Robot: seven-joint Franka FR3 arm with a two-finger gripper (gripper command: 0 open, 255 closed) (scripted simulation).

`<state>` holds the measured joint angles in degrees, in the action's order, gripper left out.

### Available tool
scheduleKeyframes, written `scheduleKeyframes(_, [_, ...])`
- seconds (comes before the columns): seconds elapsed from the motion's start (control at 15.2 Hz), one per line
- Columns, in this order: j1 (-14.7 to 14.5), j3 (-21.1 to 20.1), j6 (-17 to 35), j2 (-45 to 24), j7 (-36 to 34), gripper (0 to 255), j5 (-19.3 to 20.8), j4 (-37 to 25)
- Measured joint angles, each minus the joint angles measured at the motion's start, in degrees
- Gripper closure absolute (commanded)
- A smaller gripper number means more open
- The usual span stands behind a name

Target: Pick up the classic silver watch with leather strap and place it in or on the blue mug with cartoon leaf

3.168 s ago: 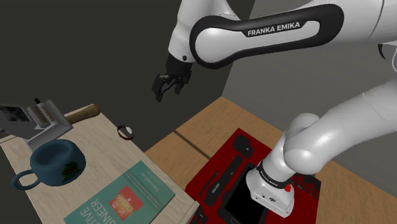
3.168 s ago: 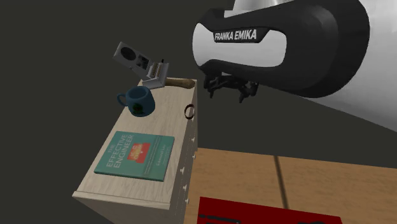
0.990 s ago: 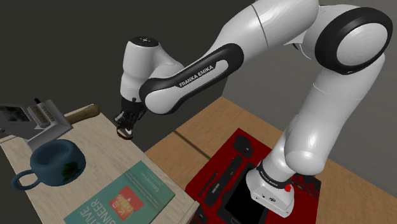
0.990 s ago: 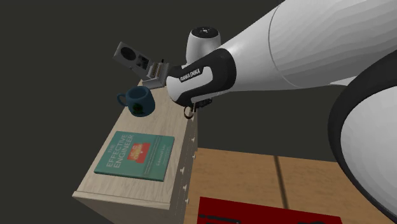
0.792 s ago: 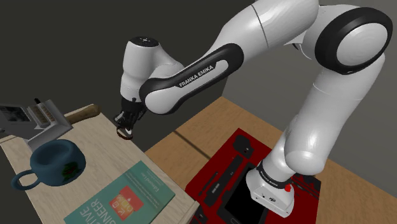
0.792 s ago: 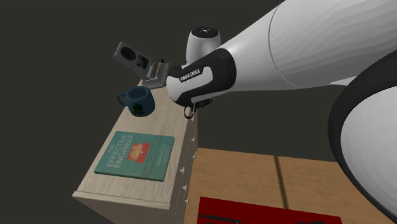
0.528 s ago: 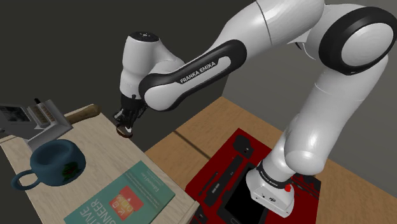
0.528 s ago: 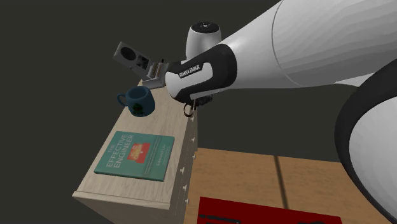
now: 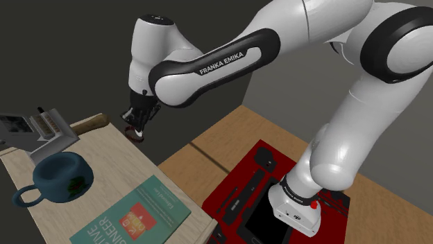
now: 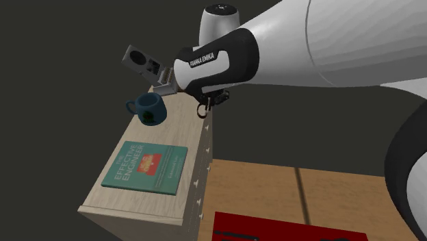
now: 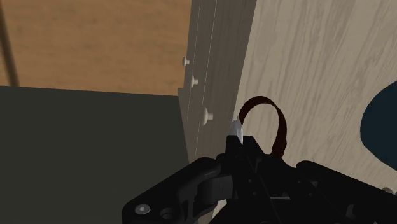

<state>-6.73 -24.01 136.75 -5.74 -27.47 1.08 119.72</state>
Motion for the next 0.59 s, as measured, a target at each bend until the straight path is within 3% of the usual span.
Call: scheduleKeyframes(0.59, [0.26,-0.15,-6.61,3.04,0.96,255,-1.7,-3.82])
